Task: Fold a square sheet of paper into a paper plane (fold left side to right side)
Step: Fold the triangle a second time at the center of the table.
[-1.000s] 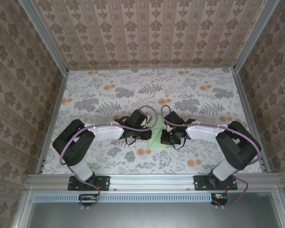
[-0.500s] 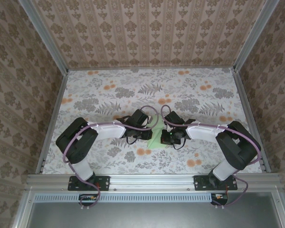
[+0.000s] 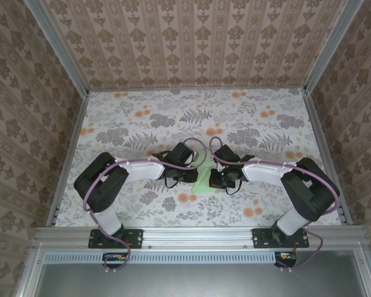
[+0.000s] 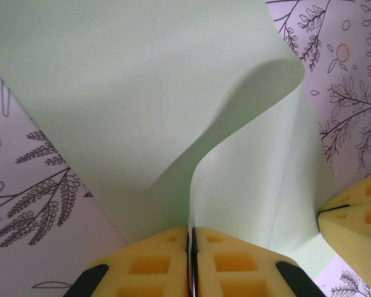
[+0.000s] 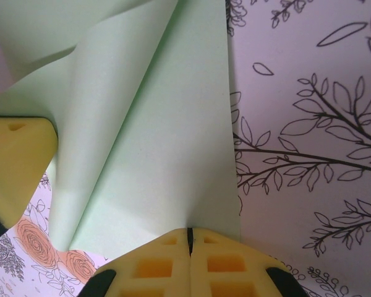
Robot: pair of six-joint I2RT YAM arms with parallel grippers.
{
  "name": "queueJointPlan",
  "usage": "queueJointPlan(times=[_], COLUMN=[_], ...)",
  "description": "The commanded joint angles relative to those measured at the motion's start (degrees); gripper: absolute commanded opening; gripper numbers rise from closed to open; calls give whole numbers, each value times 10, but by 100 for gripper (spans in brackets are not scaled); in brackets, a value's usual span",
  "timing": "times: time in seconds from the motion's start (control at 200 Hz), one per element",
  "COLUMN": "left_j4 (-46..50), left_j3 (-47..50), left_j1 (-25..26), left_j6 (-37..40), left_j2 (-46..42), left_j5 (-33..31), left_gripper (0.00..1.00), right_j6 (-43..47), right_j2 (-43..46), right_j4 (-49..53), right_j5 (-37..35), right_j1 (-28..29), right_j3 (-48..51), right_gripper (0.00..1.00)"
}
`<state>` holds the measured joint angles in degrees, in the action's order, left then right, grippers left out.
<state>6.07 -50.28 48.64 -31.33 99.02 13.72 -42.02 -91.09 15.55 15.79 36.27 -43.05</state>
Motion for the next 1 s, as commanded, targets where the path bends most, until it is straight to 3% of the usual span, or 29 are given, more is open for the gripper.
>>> queueJointPlan(times=[0.0,0.31,0.485,0.68,0.995], left_j4=[20,26,26,26,27], left_j3=[-15,-24,-22,-21,-24], left_j1=[-5,-5,-5,-5,-4], left_j6=[0,1,0,0,1], left_j2=[10,20,19,18,21], left_j5=[2,4,2,1,3], left_gripper=[11,11,11,11,11], right_j6=[9,7,-13,-34,-31], right_j2=[-27,36,87,59,-5], right_j4=[41,7,-67,-154,-185], right_j5=[-20,1,42,74,67], right_j1=[4,-7,-28,-34,-34], right_j3=[10,24,53,44,1], right_gripper=[2,4,7,7,6])
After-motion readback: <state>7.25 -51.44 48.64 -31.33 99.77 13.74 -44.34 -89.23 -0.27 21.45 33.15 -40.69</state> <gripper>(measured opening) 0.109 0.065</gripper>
